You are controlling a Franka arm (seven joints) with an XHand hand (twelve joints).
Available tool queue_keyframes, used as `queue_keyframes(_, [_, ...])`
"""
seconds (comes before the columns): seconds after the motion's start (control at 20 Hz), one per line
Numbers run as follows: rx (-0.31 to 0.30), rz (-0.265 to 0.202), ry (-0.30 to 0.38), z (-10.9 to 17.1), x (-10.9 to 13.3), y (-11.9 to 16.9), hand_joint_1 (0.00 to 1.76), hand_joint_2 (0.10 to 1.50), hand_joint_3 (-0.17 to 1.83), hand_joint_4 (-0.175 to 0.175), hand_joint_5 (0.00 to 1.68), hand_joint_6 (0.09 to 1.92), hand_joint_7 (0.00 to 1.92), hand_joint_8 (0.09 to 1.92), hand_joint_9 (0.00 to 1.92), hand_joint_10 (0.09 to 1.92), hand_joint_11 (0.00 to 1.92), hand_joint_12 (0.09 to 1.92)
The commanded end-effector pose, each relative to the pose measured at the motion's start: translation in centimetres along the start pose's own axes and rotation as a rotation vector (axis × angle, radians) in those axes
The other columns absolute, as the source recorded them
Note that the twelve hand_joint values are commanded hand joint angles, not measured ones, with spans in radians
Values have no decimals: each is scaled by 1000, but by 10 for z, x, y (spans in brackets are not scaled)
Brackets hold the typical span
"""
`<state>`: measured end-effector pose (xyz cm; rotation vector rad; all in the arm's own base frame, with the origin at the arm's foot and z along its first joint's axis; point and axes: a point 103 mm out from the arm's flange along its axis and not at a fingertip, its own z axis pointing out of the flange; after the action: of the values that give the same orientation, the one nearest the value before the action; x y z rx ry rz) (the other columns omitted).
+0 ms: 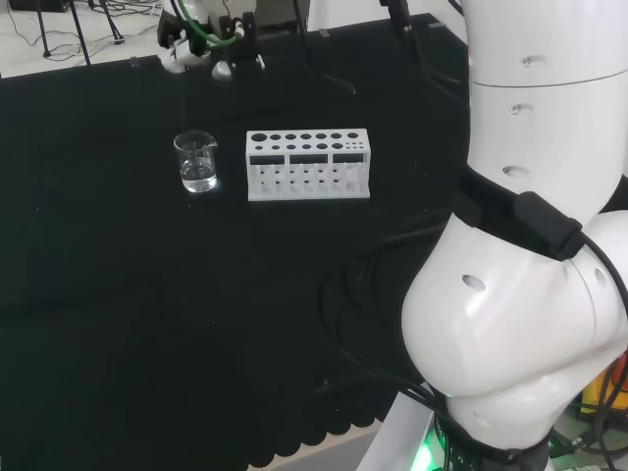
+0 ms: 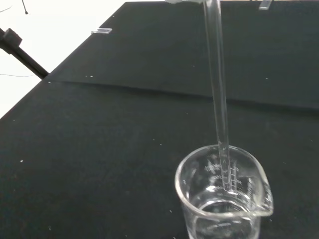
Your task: Stir in the beaker to the left of the white test tube rack with the glass rod.
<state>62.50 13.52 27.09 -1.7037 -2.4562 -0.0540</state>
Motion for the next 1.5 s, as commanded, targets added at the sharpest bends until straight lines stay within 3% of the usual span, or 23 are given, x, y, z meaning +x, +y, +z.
queue_keyframes(0.05, [7,45,-14,-5,-15,-26,1470,1075,0,-175,1039,605,977,1342,1492,1092,975,1057])
queue_keyframes(0.25, [9,38,-7,-3,-10,-34,1470,1075,0,-175,1039,605,977,1343,1491,1093,974,1057])
queue_keyframes(0.4, [10,22,-43,5,10,-36,1470,1075,0,-175,1039,605,977,1343,1491,1093,974,1057])
queue_keyframes(0.75, [43,-16,-20,19,24,-14,1470,1075,0,-175,1039,605,977,1342,1490,1094,973,1058])
queue_keyframes(1.15, [20,0,-7,8,1,6,1470,1075,0,-175,1038,607,978,1341,1489,1095,975,1055])
queue_keyframes(1.5, [26,44,-4,5,-23,-7,1470,1075,0,-175,1039,606,979,1341,1488,1095,974,1056])
